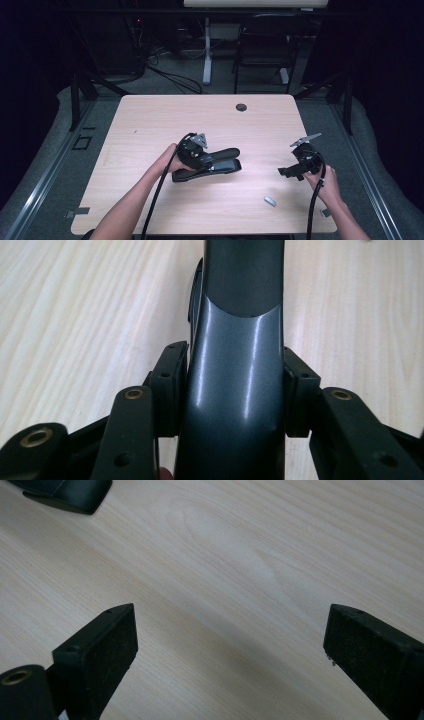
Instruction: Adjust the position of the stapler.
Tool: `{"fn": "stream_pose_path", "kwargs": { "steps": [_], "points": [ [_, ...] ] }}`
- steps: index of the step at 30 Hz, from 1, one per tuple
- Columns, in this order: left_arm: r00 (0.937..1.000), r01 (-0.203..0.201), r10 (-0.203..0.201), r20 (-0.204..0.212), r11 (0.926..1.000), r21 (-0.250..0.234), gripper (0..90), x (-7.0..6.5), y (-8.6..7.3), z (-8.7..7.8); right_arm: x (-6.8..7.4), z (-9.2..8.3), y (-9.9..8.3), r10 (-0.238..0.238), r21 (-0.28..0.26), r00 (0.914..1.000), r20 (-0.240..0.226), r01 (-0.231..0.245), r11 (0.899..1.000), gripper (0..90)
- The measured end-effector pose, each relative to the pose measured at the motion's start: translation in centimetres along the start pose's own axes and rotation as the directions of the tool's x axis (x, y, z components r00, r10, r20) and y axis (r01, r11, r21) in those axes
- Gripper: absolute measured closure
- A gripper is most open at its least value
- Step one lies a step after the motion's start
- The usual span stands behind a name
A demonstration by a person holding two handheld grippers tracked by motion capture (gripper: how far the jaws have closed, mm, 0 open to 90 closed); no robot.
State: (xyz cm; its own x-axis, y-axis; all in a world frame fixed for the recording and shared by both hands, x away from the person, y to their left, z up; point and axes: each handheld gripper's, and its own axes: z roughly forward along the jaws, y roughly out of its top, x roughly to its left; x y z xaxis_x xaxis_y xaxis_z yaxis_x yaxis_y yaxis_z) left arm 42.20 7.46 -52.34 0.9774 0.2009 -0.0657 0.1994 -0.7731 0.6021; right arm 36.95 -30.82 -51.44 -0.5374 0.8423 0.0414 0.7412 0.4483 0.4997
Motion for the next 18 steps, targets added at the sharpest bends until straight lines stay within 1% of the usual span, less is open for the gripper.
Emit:
{"fn": "stream_pose_path", "kwargs": {
  "steps": [6,10,13,14,15,16,18],
  "points": [
    [0.9993,-0.027,0.027,0.027,0.9996,0.000,54.5,-0.4,0.3,0.3,0.1,0.0,0.0,0.000,-0.004,0.9999,-0.011,0.000,1.000,6.8],
    [0.9991,-0.025,0.025,0.033,0.9997,0.000,54.5,-0.6,0.4,0.4,0.1,0.2,0.1,0.001,0.011,0.9999,-0.010,0.000,1.000,7.0],
    [0.9976,-0.045,0.046,0.053,0.9990,-0.004,54.4,-0.9,0.4,0.5,0.2,0.2,0.1,-0.010,0.005,0.9999,-0.013,0.010,1.000,7.0],
    [0.9965,-0.056,0.056,0.062,0.9984,-0.001,54.4,-1.0,0.5,0.5,0.2,0.1,0.1,-0.014,0.010,0.9999,-0.009,0.014,1.000,7.0],
    [0.9961,-0.063,0.062,0.063,0.9980,0.002,54.4,-1.2,0.5,0.5,0.2,0.1,0.1,-0.023,0.016,0.9997,-0.010,0.023,1.000,7.0],
    [0.9952,-0.066,0.065,0.072,0.9978,0.003,54.4,-1.3,0.6,0.5,0.3,0.1,0.1,-0.019,0.007,0.9997,-0.014,0.019,1.000,7.0],
    [0.9940,-0.075,0.074,0.080,0.9972,0.003,54.4,-1.4,0.6,0.6,0.4,0.1,0.1,-0.017,0.007,0.9997,-0.016,0.017,1.000,7.0]
  ]
}}
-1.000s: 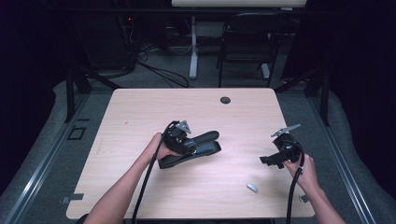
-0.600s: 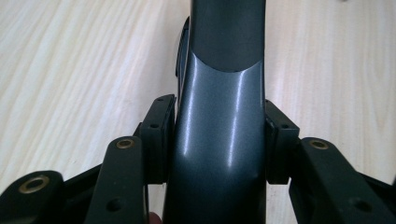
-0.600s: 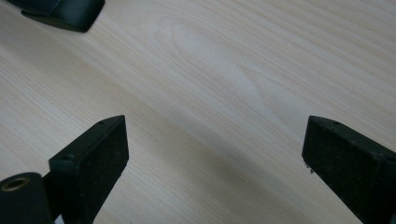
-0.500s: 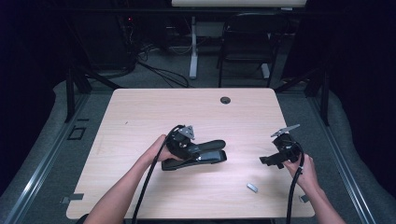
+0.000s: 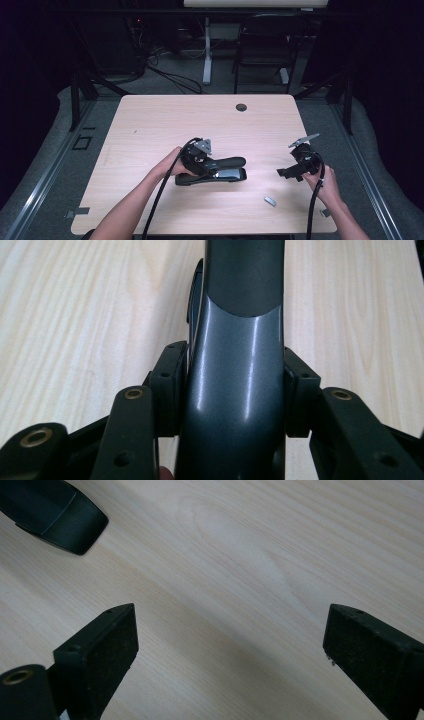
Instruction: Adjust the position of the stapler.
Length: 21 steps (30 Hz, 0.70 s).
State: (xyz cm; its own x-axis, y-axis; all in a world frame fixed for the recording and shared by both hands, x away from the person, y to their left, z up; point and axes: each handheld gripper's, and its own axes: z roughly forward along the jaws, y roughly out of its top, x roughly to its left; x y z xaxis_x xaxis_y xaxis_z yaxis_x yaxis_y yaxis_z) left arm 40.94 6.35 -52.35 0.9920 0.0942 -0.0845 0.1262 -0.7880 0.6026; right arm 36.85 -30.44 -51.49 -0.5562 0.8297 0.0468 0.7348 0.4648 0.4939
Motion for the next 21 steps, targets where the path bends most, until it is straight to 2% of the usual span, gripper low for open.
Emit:
{"fn": "stream_pose_path", "kwargs": {
  "steps": [4,7,10,11,12,21],
  "points": [
    [0.9997,-0.020,0.020,0.016,0.9998,-0.002,54.4,-0.2,0.0,0.0,0.0,0.0,0.1,-0.009,0.005,0.9999,-0.005,0.009,1.000,7.1],
    [0.9979,-0.045,0.045,0.047,0.9989,0.009,54.3,-0.4,0.0,-0.1,0.2,0.0,0.1,-0.009,0.000,0.9999,-0.013,0.009,1.000,7.9],
    [0.9968,-0.051,0.050,0.062,0.9986,0.015,54.3,-0.5,0.0,-0.1,0.4,0.0,0.1,-0.024,0.004,0.9996,-0.015,0.024,1.000,9.3],
    [0.9978,-0.049,0.049,0.044,0.9987,0.009,54.3,-0.7,-0.1,0.0,0.5,0.0,0.1,-0.028,0.009,0.9995,-0.015,0.029,1.000,9.5],
    [0.9970,-0.050,0.049,0.060,0.9985,0.020,54.3,-0.7,0.0,-0.1,0.5,0.1,0.1,-0.026,0.003,0.9994,-0.023,0.026,1.000,9.6],
    [0.9979,-0.045,0.044,0.047,0.9989,0.014,54.2,-1.4,-0.3,-0.1,0.7,0.1,0.0,-0.039,0.002,0.9991,-0.015,0.039,0.999,12.5]
  ]
}}
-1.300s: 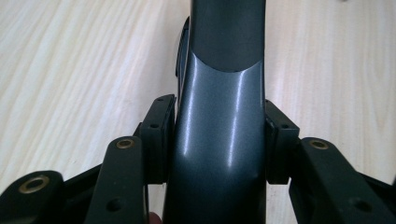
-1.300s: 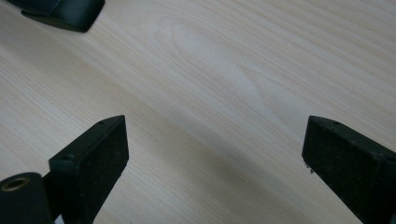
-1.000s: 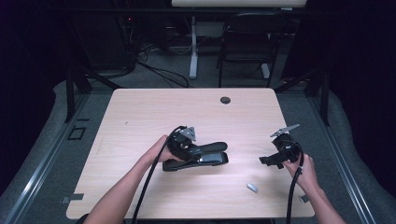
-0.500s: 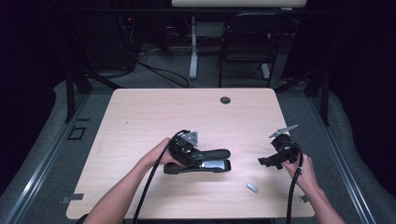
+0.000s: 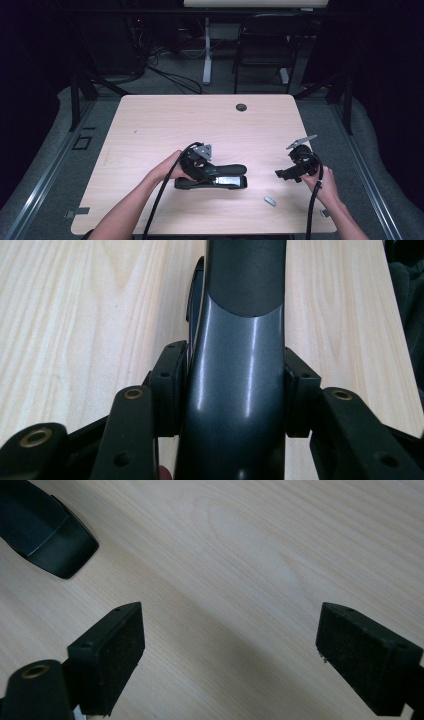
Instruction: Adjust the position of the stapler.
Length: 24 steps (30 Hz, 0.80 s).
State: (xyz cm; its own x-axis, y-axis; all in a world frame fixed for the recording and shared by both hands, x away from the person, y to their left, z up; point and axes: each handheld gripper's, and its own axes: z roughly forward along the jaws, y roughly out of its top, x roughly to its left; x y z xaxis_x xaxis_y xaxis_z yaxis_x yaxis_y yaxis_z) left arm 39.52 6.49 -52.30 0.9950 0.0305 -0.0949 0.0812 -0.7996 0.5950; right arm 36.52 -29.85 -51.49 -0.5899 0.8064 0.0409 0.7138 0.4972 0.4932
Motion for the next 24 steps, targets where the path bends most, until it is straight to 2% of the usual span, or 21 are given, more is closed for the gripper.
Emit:
{"fn": "stream_pose_path", "kwargs": {
  "steps": [8,15,18,19,20,21,24],
  "points": [
    [0.9997,0.025,-0.025,0.000,0.9997,-0.001,53.8,-0.44,-0.23,-0.08,0.50,0.02,0.09,-0.020,-0.013,0.9998,0.008,0.020,1.000,13.6],
    [0.9999,0.015,-0.015,0.005,0.9999,-0.005,54.0,-0.39,-0.28,-0.07,0.50,0.08,0.03,-0.020,-0.013,0.9997,0.012,0.020,1.000,13.8],
    [0.9993,0.037,-0.037,0.001,0.9993,-0.004,53.4,-0.40,-0.25,-0.07,0.49,0.05,-0.04,-0.019,-0.015,0.9996,0.020,0.019,1.000,14.1],
    [0.9982,0.060,-0.060,0.004,0.9982,-0.005,52.9,-0.37,-0.24,-0.09,0.49,0.03,-0.04,-0.020,-0.014,0.9996,0.021,0.021,1.000,14.0],
    [0.9965,0.084,-0.083,0.006,0.9964,-0.014,51.5,-0.34,-0.24,-0.06,0.55,-0.01,-0.02,-0.022,-0.014,0.9997,0.010,0.022,1.000,14.0],
    [0.9954,0.095,-0.094,0.017,0.9955,-0.007,47.1,-0.22,-0.21,-0.22,0.58,-0.06,0.02,-0.034,-0.009,0.9993,0.019,0.034,0.999,14.2],
    [0.9915,0.130,-0.130,-0.003,0.9912,-0.026,31.3,-0.22,-0.25,-0.73,0.86,-0.20,0.07,-0.055,-0.021,0.9980,0.029,0.056,0.998,14.6]
  ]
}}
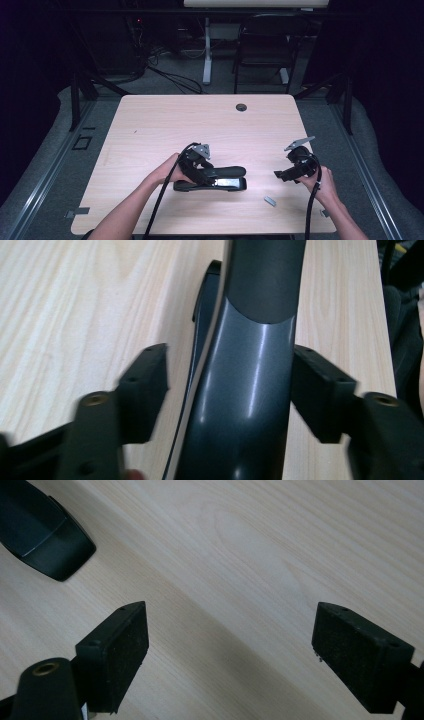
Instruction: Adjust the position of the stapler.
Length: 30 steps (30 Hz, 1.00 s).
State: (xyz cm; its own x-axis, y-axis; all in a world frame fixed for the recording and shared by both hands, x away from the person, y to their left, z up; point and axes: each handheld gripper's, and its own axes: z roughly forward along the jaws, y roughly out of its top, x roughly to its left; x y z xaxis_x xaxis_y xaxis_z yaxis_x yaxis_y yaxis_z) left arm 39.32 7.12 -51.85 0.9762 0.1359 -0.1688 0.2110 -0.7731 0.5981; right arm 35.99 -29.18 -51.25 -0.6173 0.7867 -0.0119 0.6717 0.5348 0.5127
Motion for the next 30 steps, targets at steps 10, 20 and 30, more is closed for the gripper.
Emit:
{"fn": "stream_pose_path", "kwargs": {
  "steps": [10,20,30],
  "points": [
    [0.9887,0.086,-0.101,-0.111,0.9878,-0.130,9.0,-1.1,-0.1,-3.2,0.8,-0.8,0.1,-0.018,-0.058,0.9998,0.004,0.019,0.998,11.2],
    [0.9387,0.135,-0.194,-0.285,0.9673,-0.215,0.3,-5.3,-0.1,-4.4,1.7,-0.9,0.4,-0.047,-0.064,0.9989,-0.005,0.047,0.997,15.6],
    [0.9093,0.140,-0.215,-0.357,0.9645,-0.224,3.6,-7.6,0.9,-3.2,1.9,-0.7,0.5,-0.046,-0.049,0.9989,-0.001,0.046,0.998,19.5]
  ]
}}
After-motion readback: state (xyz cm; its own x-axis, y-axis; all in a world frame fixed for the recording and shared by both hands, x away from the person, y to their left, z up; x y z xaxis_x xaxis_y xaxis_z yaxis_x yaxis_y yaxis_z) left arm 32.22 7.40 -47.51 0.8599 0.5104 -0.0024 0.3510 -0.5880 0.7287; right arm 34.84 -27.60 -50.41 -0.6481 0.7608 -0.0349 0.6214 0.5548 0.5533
